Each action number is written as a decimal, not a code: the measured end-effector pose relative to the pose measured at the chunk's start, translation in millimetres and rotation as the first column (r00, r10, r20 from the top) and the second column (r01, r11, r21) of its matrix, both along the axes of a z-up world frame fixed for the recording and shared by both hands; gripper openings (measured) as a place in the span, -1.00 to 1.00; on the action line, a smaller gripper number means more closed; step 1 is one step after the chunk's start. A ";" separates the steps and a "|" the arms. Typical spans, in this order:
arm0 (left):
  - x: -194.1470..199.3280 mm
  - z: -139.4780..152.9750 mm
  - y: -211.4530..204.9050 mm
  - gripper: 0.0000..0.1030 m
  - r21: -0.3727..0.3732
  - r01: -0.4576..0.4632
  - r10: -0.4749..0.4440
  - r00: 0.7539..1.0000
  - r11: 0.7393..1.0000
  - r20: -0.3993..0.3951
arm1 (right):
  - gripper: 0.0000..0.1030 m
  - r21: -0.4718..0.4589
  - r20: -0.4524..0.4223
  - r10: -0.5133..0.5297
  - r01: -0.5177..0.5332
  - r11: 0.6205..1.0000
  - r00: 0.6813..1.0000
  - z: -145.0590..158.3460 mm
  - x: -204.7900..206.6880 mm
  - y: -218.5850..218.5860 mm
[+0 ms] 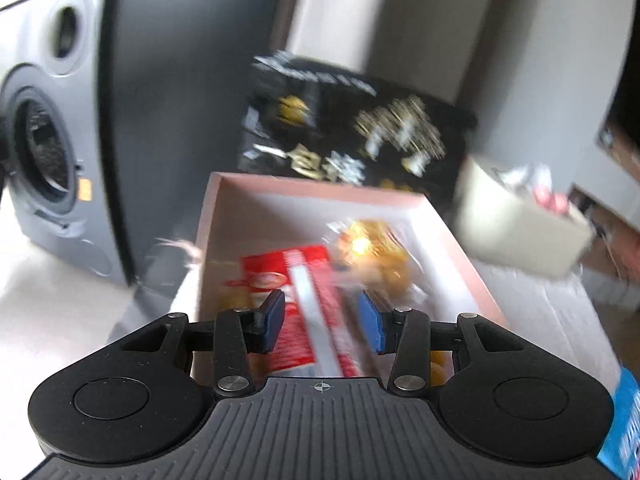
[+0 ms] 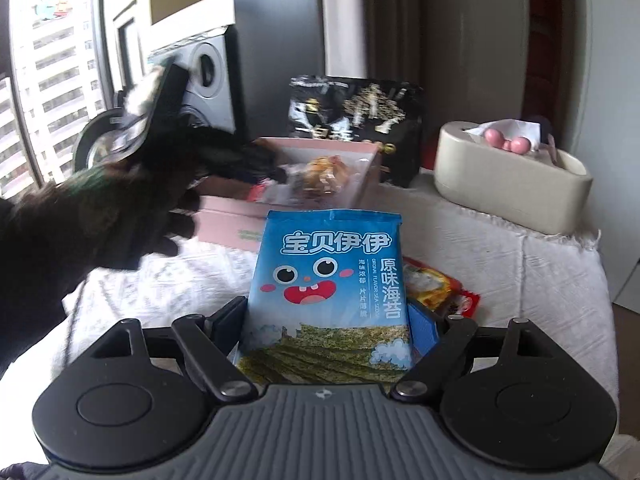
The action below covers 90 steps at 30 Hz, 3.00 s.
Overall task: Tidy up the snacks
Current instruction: 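Lower the clear packet into the pink box while the right carries the seaweed packet over it, then open the right tool to drop the blue seaweed packet into the pink box, then reach the left tool to the red-and-yellow snack bag and grasp it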
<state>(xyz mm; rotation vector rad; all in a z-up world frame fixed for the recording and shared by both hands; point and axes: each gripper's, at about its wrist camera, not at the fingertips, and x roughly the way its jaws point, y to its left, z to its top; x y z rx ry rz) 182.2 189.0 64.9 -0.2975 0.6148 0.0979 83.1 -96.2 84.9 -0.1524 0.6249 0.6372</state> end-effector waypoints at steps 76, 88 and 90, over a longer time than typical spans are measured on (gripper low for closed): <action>-70.7 -7.2 -117.7 -0.17 0.119 0.439 -0.433 0.898 0.890 -0.077 | 0.69 0.091 -0.170 -0.064 0.080 0.993 0.983 -43.6 106.9 -45.3; -57.8 -32.6 -184.2 -0.17 0.167 0.521 -0.509 0.853 0.837 -0.114 | 0.69 -0.052 -0.141 -0.327 0.323 0.945 0.934 -69.1 119.7 -70.6; -52.8 -38.0 -193.5 -0.10 0.244 0.511 -0.495 0.859 0.824 -0.129 | 0.69 -0.027 -0.172 -0.332 0.332 0.943 0.928 -71.6 119.4 -82.3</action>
